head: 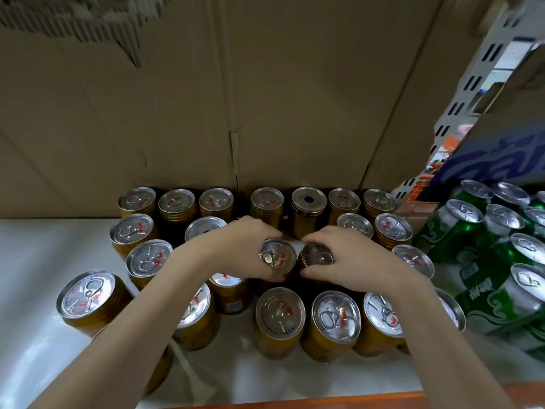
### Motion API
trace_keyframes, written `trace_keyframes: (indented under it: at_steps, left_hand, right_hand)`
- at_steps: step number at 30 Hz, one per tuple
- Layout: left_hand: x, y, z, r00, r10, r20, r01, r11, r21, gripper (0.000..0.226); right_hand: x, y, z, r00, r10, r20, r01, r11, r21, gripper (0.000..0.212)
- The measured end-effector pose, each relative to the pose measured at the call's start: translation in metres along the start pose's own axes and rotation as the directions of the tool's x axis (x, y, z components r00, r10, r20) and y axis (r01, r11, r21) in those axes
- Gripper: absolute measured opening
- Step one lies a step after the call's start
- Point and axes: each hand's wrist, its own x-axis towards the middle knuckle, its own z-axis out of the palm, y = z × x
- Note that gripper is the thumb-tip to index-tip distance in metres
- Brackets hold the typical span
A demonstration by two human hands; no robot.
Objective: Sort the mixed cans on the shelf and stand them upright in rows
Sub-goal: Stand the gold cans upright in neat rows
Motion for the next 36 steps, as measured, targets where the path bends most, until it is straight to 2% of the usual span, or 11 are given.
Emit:
trace_keyframes:
  at_steps: [4,10,16,23,26,28,31,33,36]
  left_hand:
    - [-0.005,0.000,0.003,0.999,-0.009,-0.042,0.006,0.998,-0.055,0.029]
    - [-0.013,0.004,0.005,0.998,0.032,-0.046,-0.035,0.997,-0.069,0.020]
    - [-0.014,0.004,0.004,1.000,0.016,-0.012,-0.017,0.998,-0.067,0.039]
    - [-0.016,0.005,0.010,0.999,0.034,-0.033,-0.037,0.995,-0.095,0.024]
    - [-0.016,0.006,0.013,0.998,0.030,-0.052,-0.034,0.997,-0.070,0.026]
    - [-0.013,0.007,0.013,0.999,0.007,-0.044,-0.010,0.998,-0.062,0.026]
    - [-0.006,0.006,0.009,0.998,-0.019,-0.065,0.017,0.999,-0.030,0.010]
    - [0.000,0.004,0.002,0.995,-0.036,-0.097,0.039,0.999,0.033,0.015]
    - [0.013,-0.001,-0.015,0.976,-0.097,-0.195,0.127,0.981,0.147,0.038]
  right_hand:
    - [-0.001,-0.003,0.006,0.998,0.009,-0.069,-0.009,1.000,0.005,0.038]
    - [-0.006,-0.005,0.007,0.996,0.019,-0.083,-0.017,0.999,0.028,0.034]
    - [-0.009,-0.002,0.009,0.995,0.015,-0.097,-0.016,1.000,-0.017,0.040]
    - [-0.012,-0.001,0.012,0.994,-0.021,-0.106,0.015,0.998,-0.058,0.051]
    - [-0.012,0.000,0.015,0.993,-0.019,-0.116,0.015,0.999,-0.028,0.057]
    - [-0.009,0.001,0.013,0.994,-0.032,-0.108,0.036,0.999,0.038,0.055]
    - [-0.004,0.004,0.004,0.990,-0.059,-0.130,0.068,0.996,0.065,0.049]
    - [0.002,0.007,-0.006,0.987,-0.046,-0.156,0.055,0.997,0.052,0.047]
    - [0.022,0.013,-0.019,0.979,-0.012,-0.204,0.010,1.000,-0.009,0.045]
